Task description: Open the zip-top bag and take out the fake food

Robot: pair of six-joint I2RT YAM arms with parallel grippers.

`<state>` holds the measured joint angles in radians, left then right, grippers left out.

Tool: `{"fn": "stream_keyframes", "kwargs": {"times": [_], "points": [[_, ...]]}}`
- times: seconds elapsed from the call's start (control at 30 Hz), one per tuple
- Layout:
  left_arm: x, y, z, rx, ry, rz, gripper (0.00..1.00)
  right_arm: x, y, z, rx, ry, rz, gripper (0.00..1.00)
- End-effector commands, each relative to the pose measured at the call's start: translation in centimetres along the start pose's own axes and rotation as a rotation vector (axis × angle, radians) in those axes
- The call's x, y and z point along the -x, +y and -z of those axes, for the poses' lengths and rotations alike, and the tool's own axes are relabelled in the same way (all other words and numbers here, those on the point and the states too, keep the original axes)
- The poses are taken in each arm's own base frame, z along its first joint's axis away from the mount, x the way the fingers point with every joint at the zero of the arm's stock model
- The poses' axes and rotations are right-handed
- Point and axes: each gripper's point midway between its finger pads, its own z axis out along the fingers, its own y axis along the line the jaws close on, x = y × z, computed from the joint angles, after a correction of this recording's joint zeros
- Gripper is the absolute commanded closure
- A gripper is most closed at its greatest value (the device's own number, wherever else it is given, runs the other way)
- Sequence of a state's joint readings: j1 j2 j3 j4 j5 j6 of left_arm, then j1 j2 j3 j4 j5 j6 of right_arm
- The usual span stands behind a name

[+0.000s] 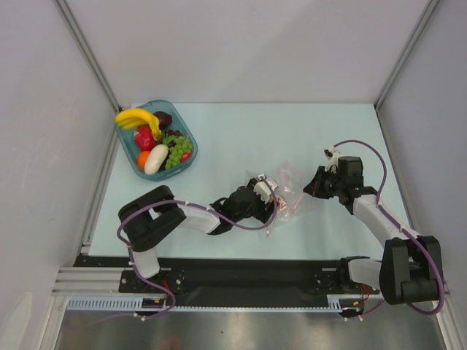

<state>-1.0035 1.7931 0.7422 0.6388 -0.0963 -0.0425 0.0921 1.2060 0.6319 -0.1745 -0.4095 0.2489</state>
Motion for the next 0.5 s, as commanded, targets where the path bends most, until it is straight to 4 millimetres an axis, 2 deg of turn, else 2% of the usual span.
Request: {"fn": "stream_keyframes", "kwargs": {"times": [0.0,0.27,0.47], "points": [[2.4,-1.3,-1.4,-0.041,-0.072,0.050,0.21,0.5,0.7,0.0,0.032,-0.007,0.027,1.00],[1.2,0.1,-3.5,0.056,0.038,0.080,0.21,0.4,0.9,0.0,0.039,-0.007,0.035,1.00],[-0.3,0.3,-3.6,0.062,0.122,0.073,0.41,0.5,1.0,0.1,0.042,-0.010,0.035,1.00]]}}
